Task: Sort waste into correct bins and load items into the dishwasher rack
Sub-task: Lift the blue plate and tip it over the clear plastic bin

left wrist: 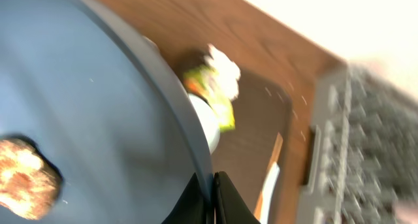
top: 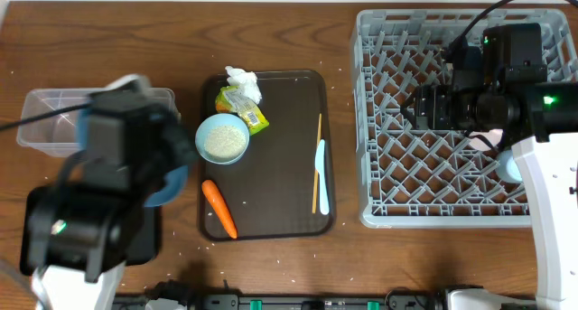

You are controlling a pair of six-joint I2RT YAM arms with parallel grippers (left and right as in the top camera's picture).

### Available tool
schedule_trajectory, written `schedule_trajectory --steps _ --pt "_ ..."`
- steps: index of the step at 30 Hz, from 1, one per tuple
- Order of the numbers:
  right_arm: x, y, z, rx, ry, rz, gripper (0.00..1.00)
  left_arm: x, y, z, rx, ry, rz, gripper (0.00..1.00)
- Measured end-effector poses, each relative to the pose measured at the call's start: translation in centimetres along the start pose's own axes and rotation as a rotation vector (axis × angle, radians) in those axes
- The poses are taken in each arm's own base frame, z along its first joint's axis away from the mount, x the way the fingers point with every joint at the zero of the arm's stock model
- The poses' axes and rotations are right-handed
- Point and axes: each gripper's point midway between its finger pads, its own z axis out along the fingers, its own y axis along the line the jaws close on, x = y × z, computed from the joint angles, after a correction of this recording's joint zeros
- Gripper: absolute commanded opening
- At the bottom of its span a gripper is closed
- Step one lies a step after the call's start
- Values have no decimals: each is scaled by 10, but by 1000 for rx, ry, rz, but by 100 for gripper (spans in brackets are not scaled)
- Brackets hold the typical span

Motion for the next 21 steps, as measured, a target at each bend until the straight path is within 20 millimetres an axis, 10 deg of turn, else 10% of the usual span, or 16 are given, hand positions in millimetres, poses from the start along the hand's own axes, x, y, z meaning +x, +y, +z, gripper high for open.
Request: schedule_trajectory --steps 11,21 --pt "1 0 0 1 3 1 78 -28 75 -16 -180 -105 -114 6" --pt "1 -1 0 3 5 1 79 1 124 32 -288 3 -109 6"
